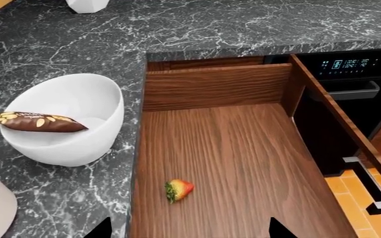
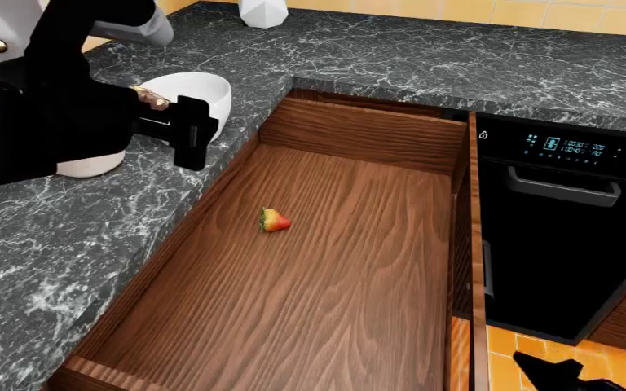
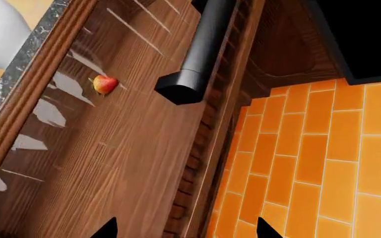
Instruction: Place the bar in the bowl and close the drawer.
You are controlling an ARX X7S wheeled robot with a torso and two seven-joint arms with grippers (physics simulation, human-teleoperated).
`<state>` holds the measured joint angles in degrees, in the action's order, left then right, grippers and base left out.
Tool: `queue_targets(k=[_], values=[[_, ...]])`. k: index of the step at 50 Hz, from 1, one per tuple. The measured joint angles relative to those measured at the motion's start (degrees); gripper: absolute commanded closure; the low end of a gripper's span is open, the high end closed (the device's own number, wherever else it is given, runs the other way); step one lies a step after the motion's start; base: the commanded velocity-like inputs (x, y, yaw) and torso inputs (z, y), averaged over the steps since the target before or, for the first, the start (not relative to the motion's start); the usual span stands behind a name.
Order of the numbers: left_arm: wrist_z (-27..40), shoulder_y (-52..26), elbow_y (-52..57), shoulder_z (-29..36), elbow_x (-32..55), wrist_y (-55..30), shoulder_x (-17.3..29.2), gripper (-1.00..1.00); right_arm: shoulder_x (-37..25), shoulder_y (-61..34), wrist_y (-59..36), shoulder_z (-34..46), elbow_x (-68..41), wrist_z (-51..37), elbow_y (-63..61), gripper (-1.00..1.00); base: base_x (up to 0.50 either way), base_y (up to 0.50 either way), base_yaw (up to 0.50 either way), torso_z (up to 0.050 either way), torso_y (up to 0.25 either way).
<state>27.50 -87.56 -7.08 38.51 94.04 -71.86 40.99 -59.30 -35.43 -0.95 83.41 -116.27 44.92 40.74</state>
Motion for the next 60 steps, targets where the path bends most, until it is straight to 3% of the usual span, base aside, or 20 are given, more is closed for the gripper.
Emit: queue_targets(k=[21,60], values=[[-0.79,-0.05,-0.42,0.75,-0.57,0.39,-0.14,-1.0,16.16,-6.23,-6.57,4.04,4.85,5.97,18.76,-1.0,0.0,0.0,0.0,0.0,0.0],[-2.54,0.11,-1.04,2.21,-2.33,1.44,-0.39,-1.0,38.13,-19.42,-17.12,12.78,11.47,4.87,32.29,-1.0,0.0,0.0,0.0,0.0,0.0]])
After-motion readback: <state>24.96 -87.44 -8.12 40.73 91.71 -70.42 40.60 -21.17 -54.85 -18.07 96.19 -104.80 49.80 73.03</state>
